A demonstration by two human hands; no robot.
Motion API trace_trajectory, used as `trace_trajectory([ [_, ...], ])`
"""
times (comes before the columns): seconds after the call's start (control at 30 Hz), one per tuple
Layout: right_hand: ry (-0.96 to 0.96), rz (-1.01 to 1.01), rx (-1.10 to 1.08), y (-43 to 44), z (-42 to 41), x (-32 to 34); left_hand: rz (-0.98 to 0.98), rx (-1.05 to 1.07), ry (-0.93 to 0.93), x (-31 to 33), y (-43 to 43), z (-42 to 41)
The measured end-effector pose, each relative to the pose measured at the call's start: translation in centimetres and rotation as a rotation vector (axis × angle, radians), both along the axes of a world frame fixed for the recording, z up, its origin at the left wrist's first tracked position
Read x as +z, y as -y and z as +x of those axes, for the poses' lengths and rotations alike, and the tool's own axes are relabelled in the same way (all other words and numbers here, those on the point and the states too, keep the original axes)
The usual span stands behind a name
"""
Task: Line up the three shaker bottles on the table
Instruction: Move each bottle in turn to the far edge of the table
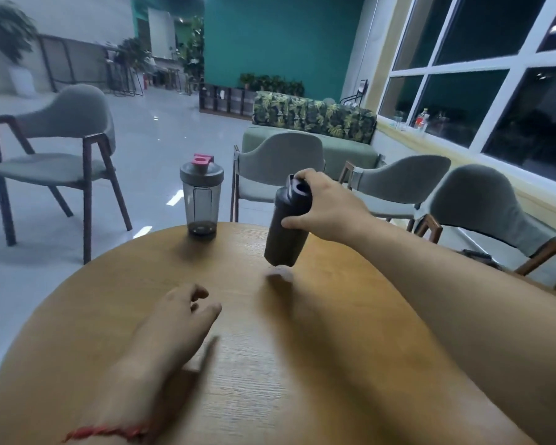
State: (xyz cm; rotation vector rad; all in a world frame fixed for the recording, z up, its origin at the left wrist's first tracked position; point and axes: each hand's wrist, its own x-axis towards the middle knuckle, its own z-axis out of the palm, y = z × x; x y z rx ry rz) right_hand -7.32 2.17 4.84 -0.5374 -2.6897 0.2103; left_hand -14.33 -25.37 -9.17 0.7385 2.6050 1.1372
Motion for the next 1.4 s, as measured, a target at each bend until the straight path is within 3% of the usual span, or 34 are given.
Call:
trace_trajectory([
  [0.33, 0.053, 0.067, -0.012, 3.2, -11.8, -1.4, -0.093, 0.075, -0.011, -1.1, 0.8, -2.4],
  [0.67, 0.087, 0.002, -0.077, 3.1, -16.0, -2.8, -0.176, 0.072, -0.100, -1.1, -0.2, -1.5],
  [1.07, 0.074, -0.024, -0.094, 3.2, -14.1, -2.0, -0.205, 0.034, -0.089, -0.3, -0.6, -0.7],
  [1.4, 0.061, 0.031, -0.152, -0.4, -3.0, -0.5, -0.178, -0.169, -0.211, 0.8, -3.7, 5.0],
])
